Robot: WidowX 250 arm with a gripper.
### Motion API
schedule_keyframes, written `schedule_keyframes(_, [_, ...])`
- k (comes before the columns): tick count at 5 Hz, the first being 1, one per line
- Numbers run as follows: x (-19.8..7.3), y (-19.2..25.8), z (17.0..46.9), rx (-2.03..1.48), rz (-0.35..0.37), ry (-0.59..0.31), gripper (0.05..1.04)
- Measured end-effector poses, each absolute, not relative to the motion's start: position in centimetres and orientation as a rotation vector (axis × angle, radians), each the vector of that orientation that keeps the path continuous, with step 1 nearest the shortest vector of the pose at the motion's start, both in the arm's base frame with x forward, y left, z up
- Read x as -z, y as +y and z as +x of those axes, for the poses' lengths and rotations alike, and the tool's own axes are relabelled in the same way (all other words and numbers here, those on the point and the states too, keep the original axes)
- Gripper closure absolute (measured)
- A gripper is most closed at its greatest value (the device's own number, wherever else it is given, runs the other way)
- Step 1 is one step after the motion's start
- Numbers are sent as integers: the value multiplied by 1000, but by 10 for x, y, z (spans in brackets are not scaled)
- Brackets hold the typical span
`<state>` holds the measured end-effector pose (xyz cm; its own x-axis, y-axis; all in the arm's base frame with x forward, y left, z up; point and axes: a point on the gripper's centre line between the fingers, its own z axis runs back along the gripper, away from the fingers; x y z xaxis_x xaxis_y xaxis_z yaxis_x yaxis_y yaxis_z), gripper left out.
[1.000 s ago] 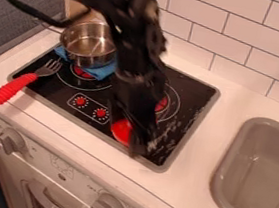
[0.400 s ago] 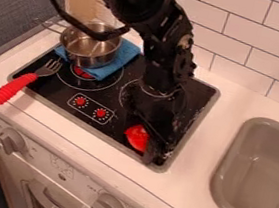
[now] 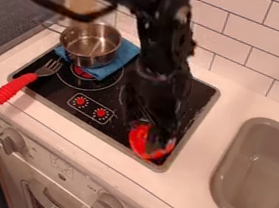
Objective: Moved the red object to the lower right side of the burner
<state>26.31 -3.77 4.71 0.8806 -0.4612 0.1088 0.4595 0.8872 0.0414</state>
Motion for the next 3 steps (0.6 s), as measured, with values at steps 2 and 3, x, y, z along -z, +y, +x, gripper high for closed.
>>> schedule_keyframes(2, [-79, -16, 251, 272, 41, -112, 83])
schedule_keyframes(3, [-79, 1, 250, 151, 43, -104, 83])
